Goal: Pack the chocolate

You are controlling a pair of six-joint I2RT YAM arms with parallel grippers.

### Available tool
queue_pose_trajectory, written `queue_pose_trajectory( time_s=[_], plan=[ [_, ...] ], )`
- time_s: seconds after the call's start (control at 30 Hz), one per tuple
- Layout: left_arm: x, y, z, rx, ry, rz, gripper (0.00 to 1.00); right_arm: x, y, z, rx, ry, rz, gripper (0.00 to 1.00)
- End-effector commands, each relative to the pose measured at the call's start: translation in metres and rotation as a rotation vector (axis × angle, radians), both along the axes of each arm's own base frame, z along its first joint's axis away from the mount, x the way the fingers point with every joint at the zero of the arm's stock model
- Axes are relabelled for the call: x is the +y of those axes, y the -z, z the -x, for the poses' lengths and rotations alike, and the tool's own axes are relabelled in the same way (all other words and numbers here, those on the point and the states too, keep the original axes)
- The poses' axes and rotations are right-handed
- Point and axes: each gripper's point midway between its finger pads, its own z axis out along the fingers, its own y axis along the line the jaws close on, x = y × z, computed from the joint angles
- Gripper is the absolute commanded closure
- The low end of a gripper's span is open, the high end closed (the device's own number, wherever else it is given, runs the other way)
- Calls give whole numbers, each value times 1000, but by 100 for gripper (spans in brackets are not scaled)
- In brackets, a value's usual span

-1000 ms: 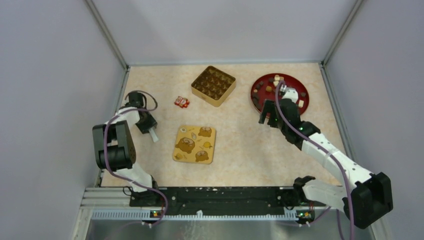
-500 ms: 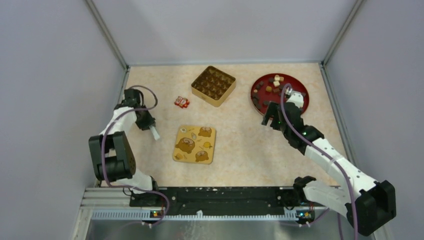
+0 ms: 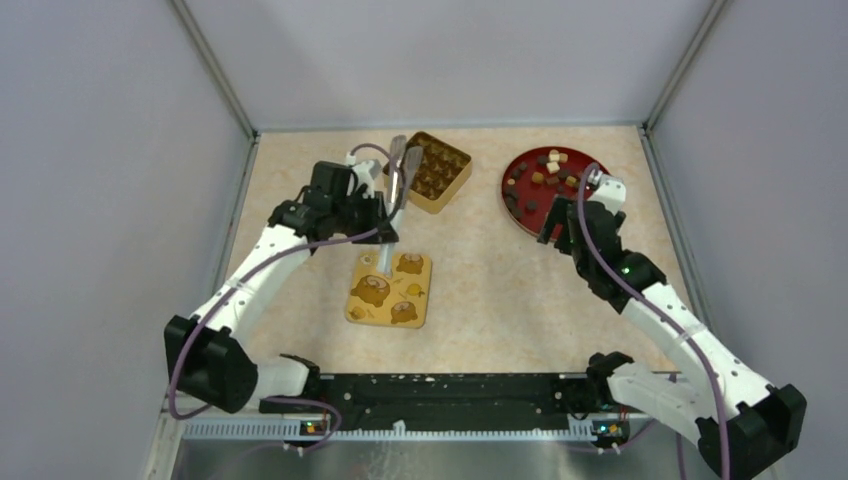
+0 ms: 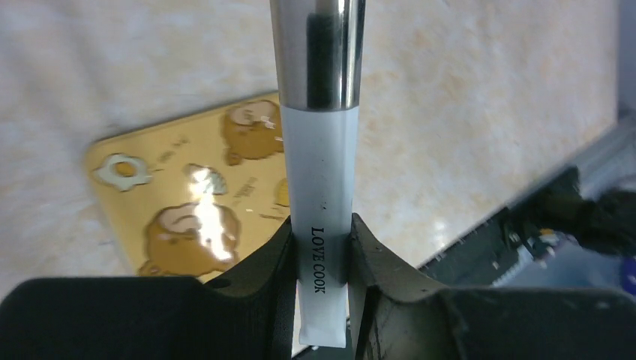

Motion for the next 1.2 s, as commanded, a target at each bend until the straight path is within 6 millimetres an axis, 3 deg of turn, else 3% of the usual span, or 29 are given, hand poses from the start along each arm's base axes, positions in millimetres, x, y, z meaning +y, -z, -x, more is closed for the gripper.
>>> queue_pose_trajectory(
  time_s=[0.0,0.13,0.27,0.47,0.73,0.87,0.93,1.1,1.17],
  plan=[
    [-59,-26,39,-24,292,184,99,-17,-39,1,-89,58,28,16],
    [-110,-23,84,50,543,353,96,-24,-47,6,-115,79,32,16],
    [-145,1,110,149,665,410,94,-26,-51,9,-130,88,21,16],
    [-181,31,105,214,689,459,95,-29,-54,13,-128,98,11,16],
    [-203,82,90,361,595,476,96,-35,-57,24,-125,111,4,16],
    [-212,97,83,389,550,492,95,-37,-55,28,-133,112,-4,16],
    [-214,101,82,402,520,487,85,-37,-54,29,-127,113,-5,16],
    [-210,111,84,442,474,448,37,-34,-46,30,-104,102,-15,17],
    [-208,109,84,440,472,432,26,-30,-42,29,-94,93,-27,17]
  ],
)
